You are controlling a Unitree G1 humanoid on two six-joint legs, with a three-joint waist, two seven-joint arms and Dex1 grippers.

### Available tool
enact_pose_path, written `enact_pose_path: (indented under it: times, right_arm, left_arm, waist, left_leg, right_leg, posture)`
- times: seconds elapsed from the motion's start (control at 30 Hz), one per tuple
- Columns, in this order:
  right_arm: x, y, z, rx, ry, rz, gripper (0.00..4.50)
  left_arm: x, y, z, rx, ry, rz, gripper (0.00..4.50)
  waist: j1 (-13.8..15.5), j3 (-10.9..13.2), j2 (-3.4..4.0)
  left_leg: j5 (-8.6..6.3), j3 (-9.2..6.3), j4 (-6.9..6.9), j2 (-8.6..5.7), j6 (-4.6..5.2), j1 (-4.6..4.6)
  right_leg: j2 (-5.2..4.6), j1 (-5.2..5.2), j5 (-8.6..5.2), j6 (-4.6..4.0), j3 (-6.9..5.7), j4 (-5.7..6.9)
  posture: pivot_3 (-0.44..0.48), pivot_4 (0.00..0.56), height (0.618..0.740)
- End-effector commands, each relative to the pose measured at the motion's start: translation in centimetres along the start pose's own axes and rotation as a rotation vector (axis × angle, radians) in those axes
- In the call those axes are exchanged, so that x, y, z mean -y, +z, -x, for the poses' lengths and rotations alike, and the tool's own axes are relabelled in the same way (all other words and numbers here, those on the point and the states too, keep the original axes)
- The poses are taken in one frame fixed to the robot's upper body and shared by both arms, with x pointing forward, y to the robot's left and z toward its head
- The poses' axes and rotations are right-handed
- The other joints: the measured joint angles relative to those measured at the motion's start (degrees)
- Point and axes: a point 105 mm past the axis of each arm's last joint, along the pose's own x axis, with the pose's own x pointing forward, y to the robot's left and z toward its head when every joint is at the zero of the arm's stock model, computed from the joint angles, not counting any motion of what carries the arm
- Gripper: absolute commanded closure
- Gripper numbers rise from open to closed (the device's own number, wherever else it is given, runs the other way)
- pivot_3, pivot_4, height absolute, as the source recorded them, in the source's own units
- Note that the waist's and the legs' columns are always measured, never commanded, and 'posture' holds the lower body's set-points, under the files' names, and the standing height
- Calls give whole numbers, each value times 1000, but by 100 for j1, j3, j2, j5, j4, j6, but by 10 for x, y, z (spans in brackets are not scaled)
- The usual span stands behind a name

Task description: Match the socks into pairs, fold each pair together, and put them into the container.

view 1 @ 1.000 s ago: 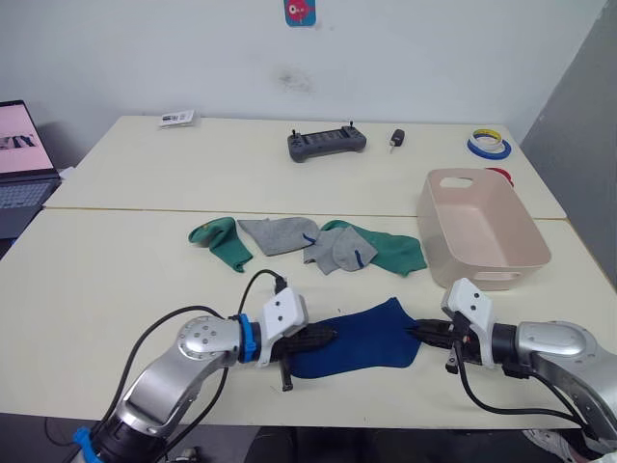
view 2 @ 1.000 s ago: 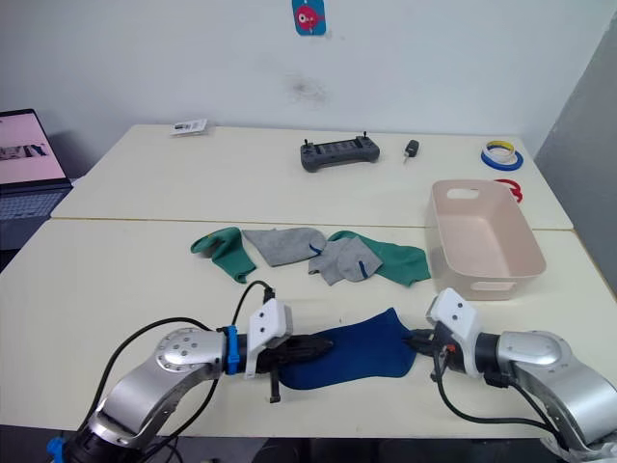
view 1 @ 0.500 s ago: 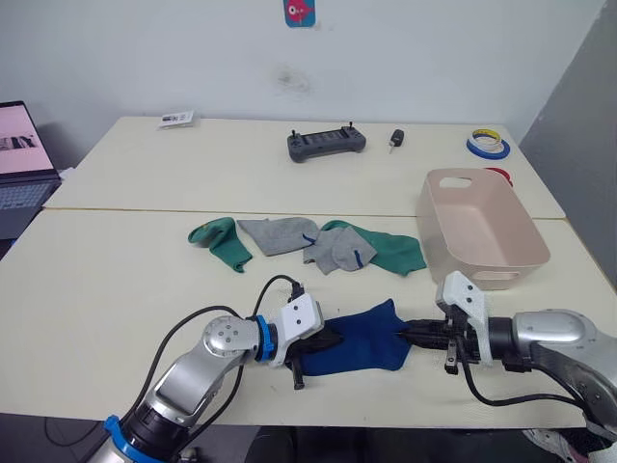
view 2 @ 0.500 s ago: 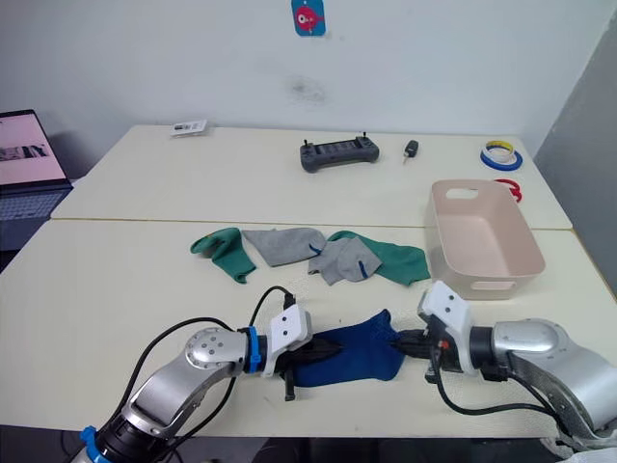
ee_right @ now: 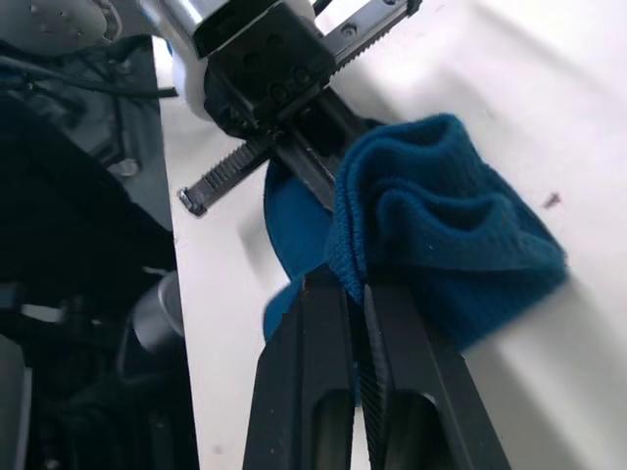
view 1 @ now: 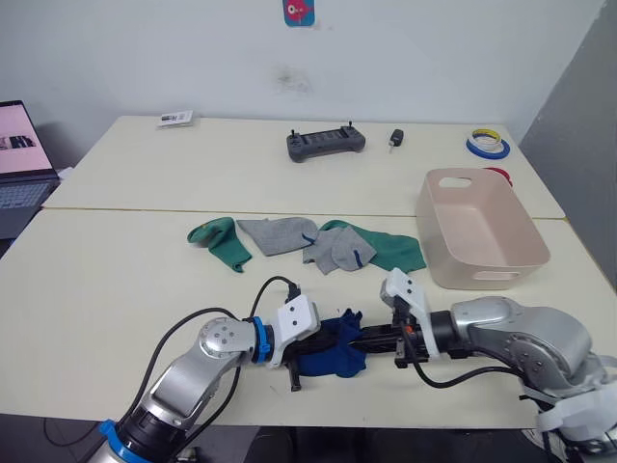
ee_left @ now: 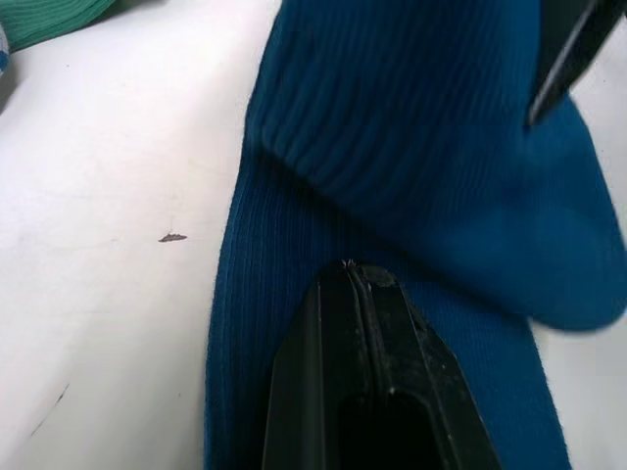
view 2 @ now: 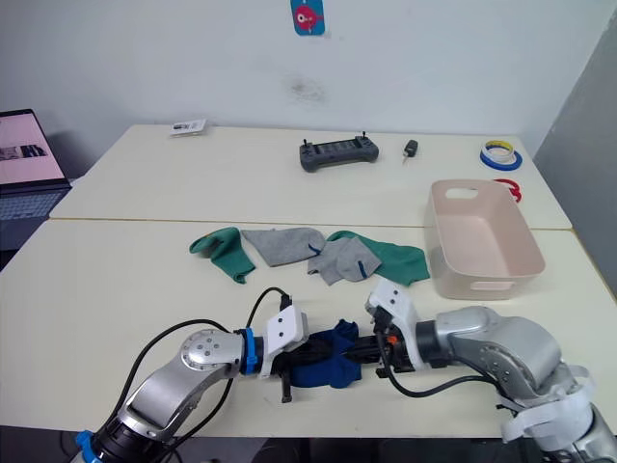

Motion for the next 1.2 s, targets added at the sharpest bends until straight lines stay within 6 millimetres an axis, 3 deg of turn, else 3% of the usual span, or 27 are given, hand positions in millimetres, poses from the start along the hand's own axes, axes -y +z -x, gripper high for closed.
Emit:
enact_pose_path:
  times: [0.03,0.23,0.43,0.77,1.2]
  right_arm:
    - [2,4,-7,12,3,-20,4474]
    - [4,3,-16,13,-4,-31,4474]
    - [3,5,-17,16,4,-15,4474]
    - [-15,20,-16,18,79,71,4474]
    - [-11,6,-44,-18,68,41,4474]
  left_arm:
    - [2,-6,5,-17,10,11,4500]
    - [1,3,24,-5,24,6,4500]
    - [1,-2,33,-35,22,20,4500]
    - [4,-35,31,-128,37,84,4500]
    - [6,-37,33,-124,37,71,4500]
  waist:
    - [2,0,0]
    - [0,2,2]
    - [1,2,3]
    - [-2,2,4]
    - [-5,2,4]
  left_leg:
    - [0,0,0,0,0,0]
    - [0,0,0,1,0,-3]
    - [0,3,-1,0,0,-4]
    - [0,3,-2,2,0,-4]
    - [0,2,-4,2,1,-2]
  right_leg:
    - [-1,0,0,0,0,0]
    - [-10,-9,0,0,1,7]
    - [-10,-12,0,0,2,9]
    - [-12,-14,0,0,3,10]
    - [-14,-14,0,0,2,10]
  posture:
    - [0,150,740]
    - [0,150,740]
    - [0,150,740]
    - [0,150,740]
    - [0,150,740]
